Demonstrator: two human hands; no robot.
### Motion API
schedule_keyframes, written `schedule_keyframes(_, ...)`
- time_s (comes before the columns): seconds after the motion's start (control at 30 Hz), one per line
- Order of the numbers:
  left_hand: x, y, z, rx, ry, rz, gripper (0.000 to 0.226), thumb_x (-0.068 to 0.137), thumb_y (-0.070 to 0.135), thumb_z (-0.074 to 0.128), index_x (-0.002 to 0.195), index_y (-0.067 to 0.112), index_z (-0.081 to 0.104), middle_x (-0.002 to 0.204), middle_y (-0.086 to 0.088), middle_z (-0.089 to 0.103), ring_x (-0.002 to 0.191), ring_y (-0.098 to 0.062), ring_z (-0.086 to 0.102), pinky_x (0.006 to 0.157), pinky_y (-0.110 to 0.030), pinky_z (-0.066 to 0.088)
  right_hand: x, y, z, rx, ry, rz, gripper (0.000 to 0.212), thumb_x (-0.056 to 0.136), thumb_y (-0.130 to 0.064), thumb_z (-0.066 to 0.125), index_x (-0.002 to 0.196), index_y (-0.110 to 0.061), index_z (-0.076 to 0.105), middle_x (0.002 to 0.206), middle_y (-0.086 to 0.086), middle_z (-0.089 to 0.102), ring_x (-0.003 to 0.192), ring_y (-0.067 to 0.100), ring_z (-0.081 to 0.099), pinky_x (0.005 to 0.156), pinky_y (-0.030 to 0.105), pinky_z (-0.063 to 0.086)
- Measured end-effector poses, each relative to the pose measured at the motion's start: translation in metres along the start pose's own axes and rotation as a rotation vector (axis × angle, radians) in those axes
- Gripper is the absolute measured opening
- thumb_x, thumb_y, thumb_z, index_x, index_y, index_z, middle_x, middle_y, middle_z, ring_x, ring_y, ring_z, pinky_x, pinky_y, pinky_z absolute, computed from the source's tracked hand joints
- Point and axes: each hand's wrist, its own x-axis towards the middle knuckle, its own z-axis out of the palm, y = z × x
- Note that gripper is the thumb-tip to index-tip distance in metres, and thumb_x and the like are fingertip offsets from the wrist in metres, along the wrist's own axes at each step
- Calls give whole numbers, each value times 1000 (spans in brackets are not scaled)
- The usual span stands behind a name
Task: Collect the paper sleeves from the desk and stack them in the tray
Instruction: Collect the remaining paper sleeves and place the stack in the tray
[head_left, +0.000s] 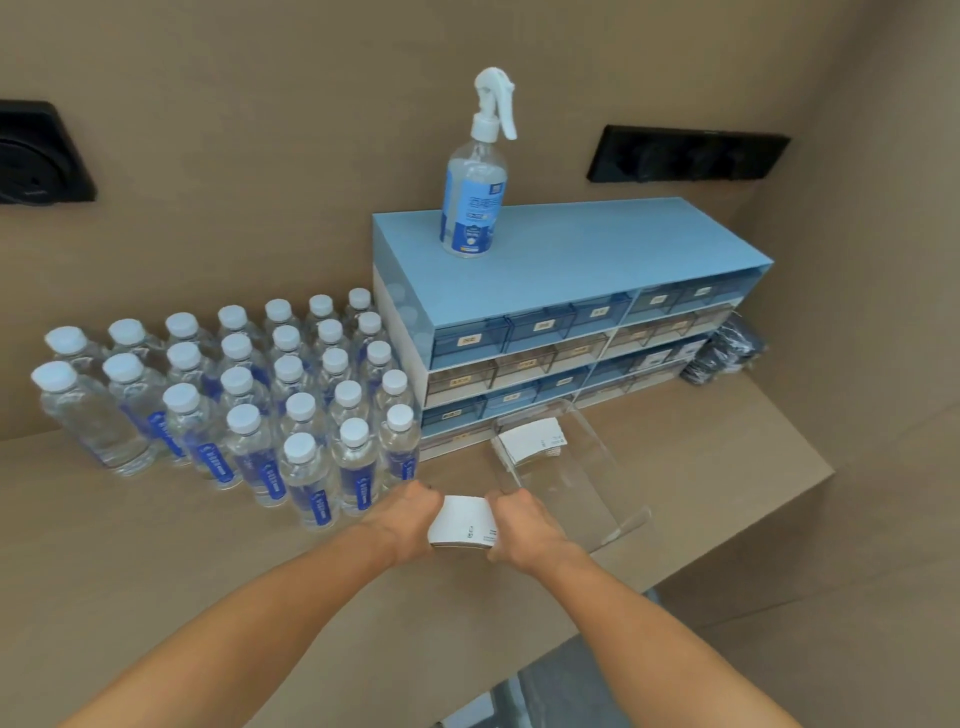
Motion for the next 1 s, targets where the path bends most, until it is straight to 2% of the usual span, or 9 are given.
schedule_keyframes(0.13,11,19,-13,36,35,45,41,81,22,73,118,14,57,115,-11,62,101,-26,63,74,-30,49,-8,17,-15,28,50,16,50,72,-18,79,116,-11,55,119,12,58,107,33,61,84,35,52)
schedule_keyframes(0.27,25,35,-30,49,75,53,43,81,23,72,120,16,57,118,-10,62,106,-26,62,81,-33,54,-6,34,-37,7,105,-11,48,72,-18,76,115,-12,54,115,12,59,103,33,61,76,34,50)
schedule_keyframes(0.5,63,80,-46,70,104,-4,46,80,23,73,123,16,57,116,-9,64,104,-26,62,81,-34,56,13,88,-65,-3,145,-82,47,69,-17,79,110,-11,55,111,11,61,99,32,63,73,31,46)
schedule_keyframes(0.63,98,124,-41,52,122,-54,47,77,27,76,119,15,58,115,-8,63,102,-25,62,85,-35,56,30,146,-76,-32,114,-147,49,69,-19,80,110,-10,55,111,10,60,99,31,62,73,33,47)
schedule_keyframes(0.8,129,163,-31,-22,91,-167,55,73,38,80,117,17,55,112,-5,62,102,-24,60,80,-32,52,57,198,-82,-20,41,-222,42,70,-19,78,106,-14,57,108,7,59,93,28,61,68,29,44)
schedule_keyframes(1.0,137,175,-13,-94,25,-331,45,81,23,71,121,12,53,119,-11,60,109,-27,58,88,-35,54,85,210,-75,-77,-77,-356,47,72,-13,77,114,-11,56,112,8,58,99,28,62,72,28,46)
